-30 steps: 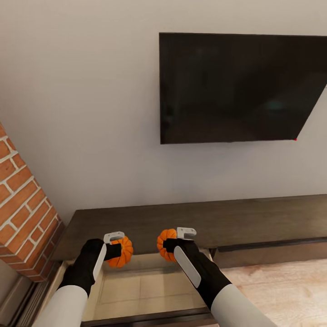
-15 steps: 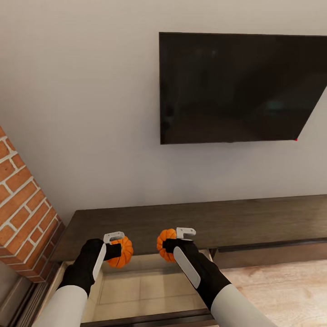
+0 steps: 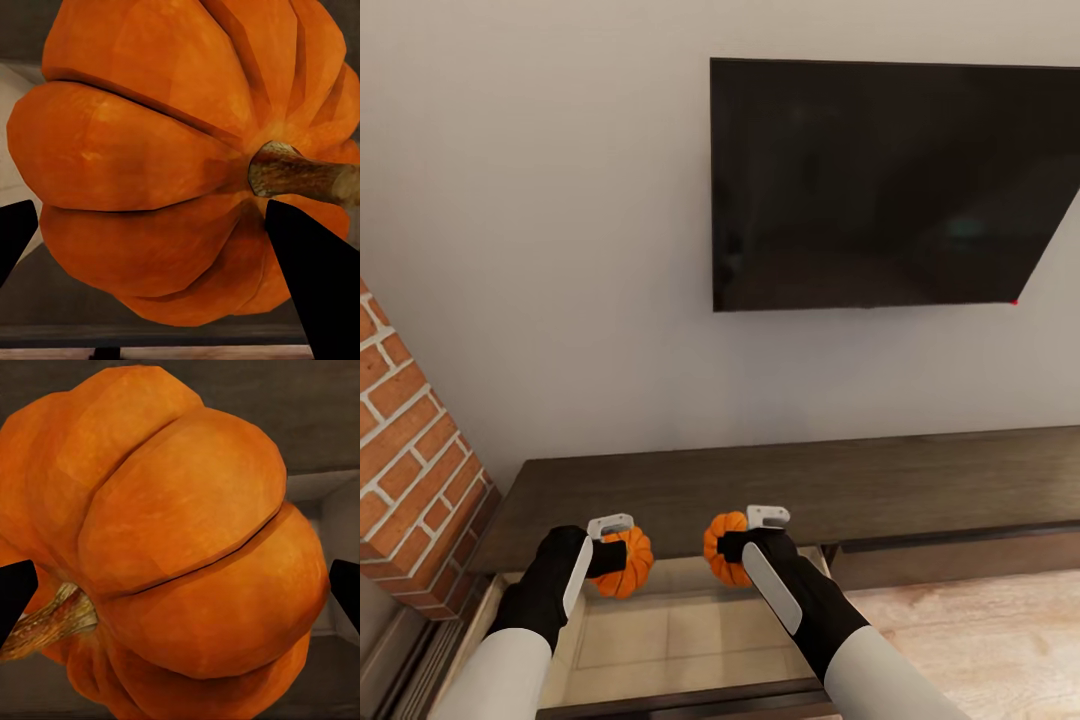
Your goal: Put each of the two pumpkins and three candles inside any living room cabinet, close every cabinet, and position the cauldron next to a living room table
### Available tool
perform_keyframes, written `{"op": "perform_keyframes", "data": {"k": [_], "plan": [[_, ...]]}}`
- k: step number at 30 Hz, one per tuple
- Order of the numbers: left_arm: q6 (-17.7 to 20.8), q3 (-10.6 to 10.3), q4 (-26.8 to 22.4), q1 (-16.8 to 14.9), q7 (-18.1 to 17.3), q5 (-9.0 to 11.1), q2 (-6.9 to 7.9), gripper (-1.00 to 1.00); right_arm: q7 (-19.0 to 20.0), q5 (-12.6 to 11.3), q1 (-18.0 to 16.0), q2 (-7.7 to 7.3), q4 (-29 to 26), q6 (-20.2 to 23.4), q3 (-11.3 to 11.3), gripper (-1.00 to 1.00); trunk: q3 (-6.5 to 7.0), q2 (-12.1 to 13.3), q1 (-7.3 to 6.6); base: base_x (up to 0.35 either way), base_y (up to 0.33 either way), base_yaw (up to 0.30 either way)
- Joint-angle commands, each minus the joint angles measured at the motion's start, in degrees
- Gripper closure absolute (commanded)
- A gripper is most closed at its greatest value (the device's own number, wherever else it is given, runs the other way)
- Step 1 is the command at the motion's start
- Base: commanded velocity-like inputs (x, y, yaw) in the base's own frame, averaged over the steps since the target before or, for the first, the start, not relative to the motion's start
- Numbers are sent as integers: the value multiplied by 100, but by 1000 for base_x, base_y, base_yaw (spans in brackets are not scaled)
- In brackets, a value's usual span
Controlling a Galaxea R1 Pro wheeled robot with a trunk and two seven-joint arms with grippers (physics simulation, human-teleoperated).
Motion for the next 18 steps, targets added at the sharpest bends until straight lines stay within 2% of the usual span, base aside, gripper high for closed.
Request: {"op": "perform_keyframes", "data": {"k": [1,10,18], "plan": [[5,1,1,1,14,-10,3,100,17,8,-1,1,-2,36,-2,100,-18,-42,22,0,0,0],[221,-2,7,1,16,-29,7,100,108,5,-1,1,-2,272,-5,100,-180,-403,220,0,0,0],[264,-5,18,8,22,-52,-3,100,111,-2,-1,1,-2,412,-20,100,-323,-724,396,0,0,0]]}}
